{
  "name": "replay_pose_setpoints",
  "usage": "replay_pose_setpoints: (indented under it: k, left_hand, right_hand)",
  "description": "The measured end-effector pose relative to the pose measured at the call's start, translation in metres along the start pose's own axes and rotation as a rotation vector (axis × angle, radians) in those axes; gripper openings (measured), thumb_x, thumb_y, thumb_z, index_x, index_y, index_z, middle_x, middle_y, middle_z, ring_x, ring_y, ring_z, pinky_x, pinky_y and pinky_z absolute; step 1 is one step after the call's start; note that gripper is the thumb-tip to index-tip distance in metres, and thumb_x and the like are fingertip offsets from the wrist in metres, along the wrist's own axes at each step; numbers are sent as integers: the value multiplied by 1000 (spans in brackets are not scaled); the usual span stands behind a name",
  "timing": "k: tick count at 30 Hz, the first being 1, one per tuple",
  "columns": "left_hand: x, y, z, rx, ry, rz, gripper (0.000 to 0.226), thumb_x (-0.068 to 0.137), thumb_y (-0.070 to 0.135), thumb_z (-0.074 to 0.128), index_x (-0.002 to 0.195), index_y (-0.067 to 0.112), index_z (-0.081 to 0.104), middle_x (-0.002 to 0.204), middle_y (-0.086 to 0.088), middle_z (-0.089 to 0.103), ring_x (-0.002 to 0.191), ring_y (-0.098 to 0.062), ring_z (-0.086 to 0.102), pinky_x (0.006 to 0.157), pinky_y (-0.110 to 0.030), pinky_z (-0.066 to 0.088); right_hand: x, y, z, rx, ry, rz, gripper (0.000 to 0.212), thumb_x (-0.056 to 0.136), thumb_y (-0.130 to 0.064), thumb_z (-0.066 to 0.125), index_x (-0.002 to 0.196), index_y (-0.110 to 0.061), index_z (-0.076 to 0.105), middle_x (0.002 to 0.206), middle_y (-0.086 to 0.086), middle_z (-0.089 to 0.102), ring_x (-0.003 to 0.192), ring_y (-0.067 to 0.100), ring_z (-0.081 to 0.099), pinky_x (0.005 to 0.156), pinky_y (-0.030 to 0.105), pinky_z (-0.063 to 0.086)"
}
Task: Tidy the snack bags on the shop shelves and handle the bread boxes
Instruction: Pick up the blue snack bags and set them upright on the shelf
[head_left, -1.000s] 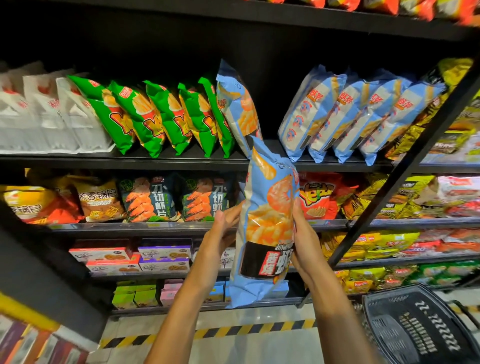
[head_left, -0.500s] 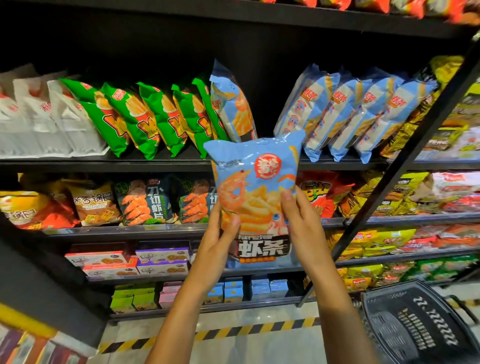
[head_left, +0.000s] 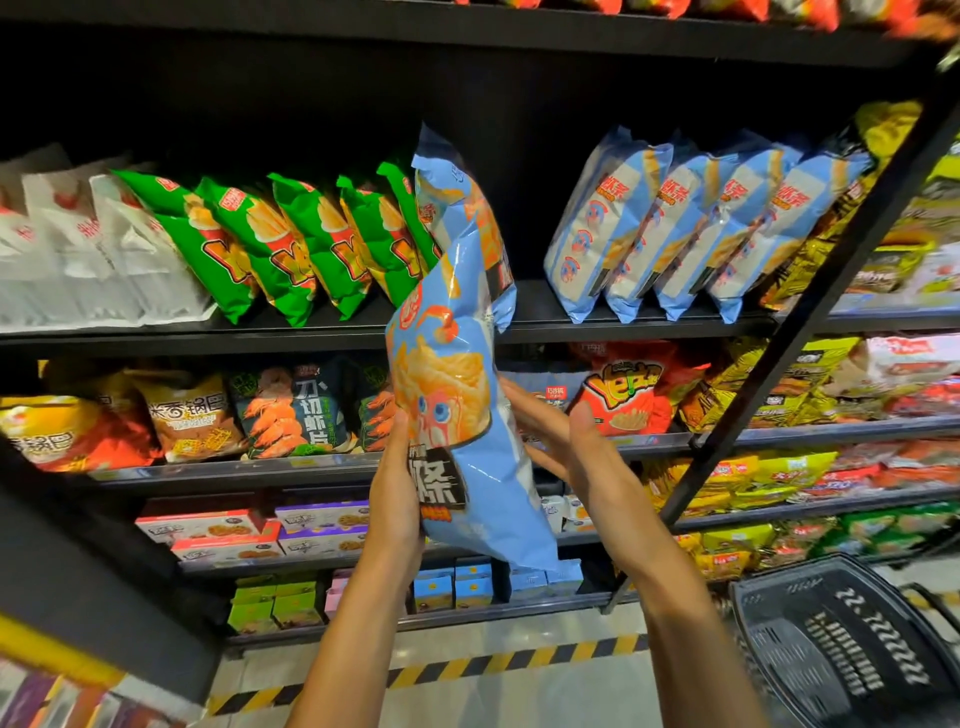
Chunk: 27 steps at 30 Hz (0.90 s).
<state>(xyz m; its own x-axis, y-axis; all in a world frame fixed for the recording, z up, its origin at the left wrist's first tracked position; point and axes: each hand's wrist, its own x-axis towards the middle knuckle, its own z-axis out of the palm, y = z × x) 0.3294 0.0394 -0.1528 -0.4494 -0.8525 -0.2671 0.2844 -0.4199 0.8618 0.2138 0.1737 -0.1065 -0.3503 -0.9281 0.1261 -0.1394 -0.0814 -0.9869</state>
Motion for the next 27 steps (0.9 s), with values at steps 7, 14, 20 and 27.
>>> replay_pose_setpoints:
  k: [7,14,20,27]
  left_hand:
    - [-5,4,-2,202,-35,250,57,94,66,49,146,41,48,140,21,58,129,-1,57,107,-31,46]
    - [-11,21,-13,194,-422,308,97,76,84,62,157,38,34,151,8,55,137,-13,55,107,-42,47]
    - [-11,39,-3,384,-544,294,101,62,74,83,147,35,42,142,23,60,131,1,56,98,-21,54]
    - [-35,36,-13,437,-511,339,50,104,30,57,147,52,46,154,36,39,147,7,31,123,-55,28]
  right_hand:
    - [2,4,-3,-65,-71,61,57,95,-60,54,150,-54,38,145,-39,49,138,-11,45,112,21,40]
    - [3,6,-16,-84,208,67,72,91,-61,54,157,-44,34,159,-27,40,147,-4,34,123,30,30]
    - [3,3,-22,-32,243,173,50,97,-64,40,146,-57,35,140,-47,34,120,-31,35,115,25,19]
    - [-1,-8,-26,6,159,133,56,93,-76,50,145,-71,30,156,-40,33,149,2,34,122,54,32]
